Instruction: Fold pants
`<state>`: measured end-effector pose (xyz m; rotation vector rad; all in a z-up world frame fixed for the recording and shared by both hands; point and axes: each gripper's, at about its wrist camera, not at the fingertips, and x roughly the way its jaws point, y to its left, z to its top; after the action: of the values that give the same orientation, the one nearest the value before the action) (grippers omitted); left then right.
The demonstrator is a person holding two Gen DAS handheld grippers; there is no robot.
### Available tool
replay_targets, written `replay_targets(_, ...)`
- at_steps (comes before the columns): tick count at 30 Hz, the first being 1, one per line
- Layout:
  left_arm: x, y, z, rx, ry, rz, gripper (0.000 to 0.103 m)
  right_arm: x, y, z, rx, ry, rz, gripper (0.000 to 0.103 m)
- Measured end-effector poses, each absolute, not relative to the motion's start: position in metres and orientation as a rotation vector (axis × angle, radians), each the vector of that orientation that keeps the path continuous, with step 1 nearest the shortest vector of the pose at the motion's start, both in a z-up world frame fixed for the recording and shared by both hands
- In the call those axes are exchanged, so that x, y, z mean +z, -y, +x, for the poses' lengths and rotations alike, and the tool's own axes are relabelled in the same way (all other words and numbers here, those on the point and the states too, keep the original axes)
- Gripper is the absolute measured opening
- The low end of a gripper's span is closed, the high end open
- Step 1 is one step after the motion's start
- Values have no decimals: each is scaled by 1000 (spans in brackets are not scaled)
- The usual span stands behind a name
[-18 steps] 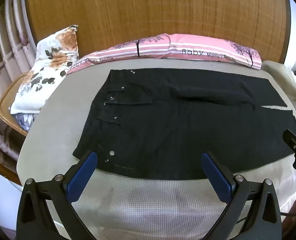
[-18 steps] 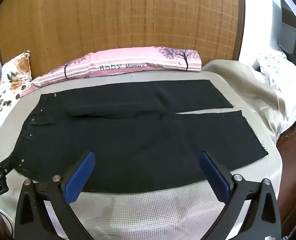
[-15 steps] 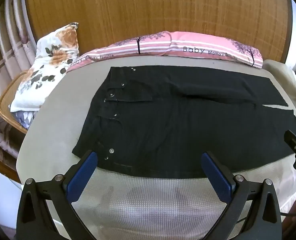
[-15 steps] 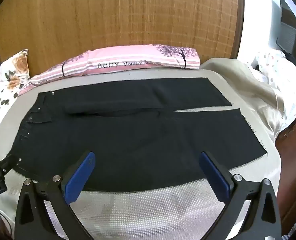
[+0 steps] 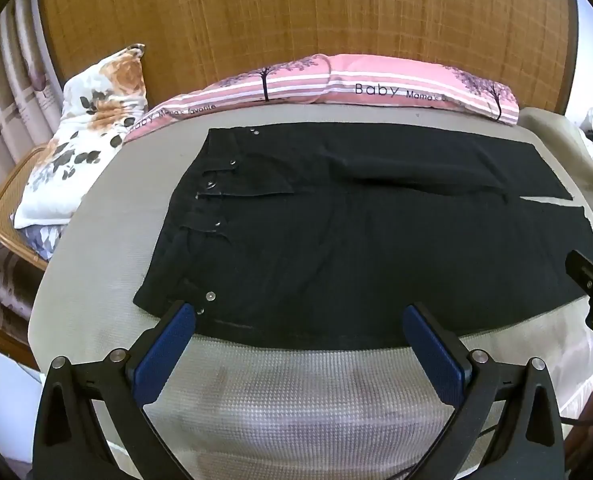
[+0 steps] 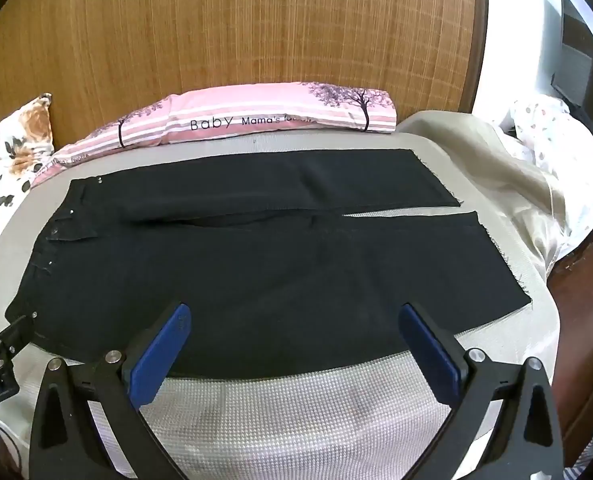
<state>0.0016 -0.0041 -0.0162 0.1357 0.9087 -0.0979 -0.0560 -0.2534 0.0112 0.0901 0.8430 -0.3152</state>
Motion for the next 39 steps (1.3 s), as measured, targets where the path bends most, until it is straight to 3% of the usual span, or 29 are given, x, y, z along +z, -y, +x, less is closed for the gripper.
replay_targets(39,-31,4,7,-99,-977,136,103,2,249,-49,-308,-895,96,103)
